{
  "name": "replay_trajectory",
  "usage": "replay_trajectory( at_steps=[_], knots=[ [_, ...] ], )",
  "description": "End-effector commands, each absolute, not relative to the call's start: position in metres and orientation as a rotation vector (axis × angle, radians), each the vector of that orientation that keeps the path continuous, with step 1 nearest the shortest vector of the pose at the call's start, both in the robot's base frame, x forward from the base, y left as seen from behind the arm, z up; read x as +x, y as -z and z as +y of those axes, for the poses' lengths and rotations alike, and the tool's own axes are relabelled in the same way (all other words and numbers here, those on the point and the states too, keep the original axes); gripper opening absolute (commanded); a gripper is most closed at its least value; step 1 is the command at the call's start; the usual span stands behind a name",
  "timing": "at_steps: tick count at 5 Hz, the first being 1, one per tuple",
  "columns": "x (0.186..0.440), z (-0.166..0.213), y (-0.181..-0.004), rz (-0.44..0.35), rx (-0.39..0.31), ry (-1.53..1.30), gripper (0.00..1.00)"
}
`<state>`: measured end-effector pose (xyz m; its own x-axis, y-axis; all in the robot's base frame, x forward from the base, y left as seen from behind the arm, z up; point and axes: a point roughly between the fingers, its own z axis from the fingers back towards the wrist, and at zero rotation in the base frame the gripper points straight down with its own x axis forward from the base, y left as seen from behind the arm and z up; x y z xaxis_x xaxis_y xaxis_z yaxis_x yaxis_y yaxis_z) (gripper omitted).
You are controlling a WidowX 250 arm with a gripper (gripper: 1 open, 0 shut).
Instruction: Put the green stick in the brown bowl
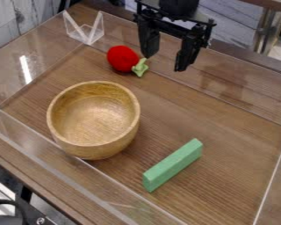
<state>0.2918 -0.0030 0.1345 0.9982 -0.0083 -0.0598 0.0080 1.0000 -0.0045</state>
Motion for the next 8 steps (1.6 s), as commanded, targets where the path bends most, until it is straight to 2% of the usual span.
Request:
replay_trajectory(
  at_steps=[1,2,4,8],
  knots=[
    [0.284,-0.004,-0.122,0.092,-0.011,0.055,1.0],
    [0.263,-0.009,-0.103,0.103,-0.018,0.193,1.0],
    [0.237,-0.027,-0.074,0.053,-0.022,0.332,1.0],
    [0.233,-0.043,-0.039,-0.022,-0.079,0.4,1.0]
  ],
)
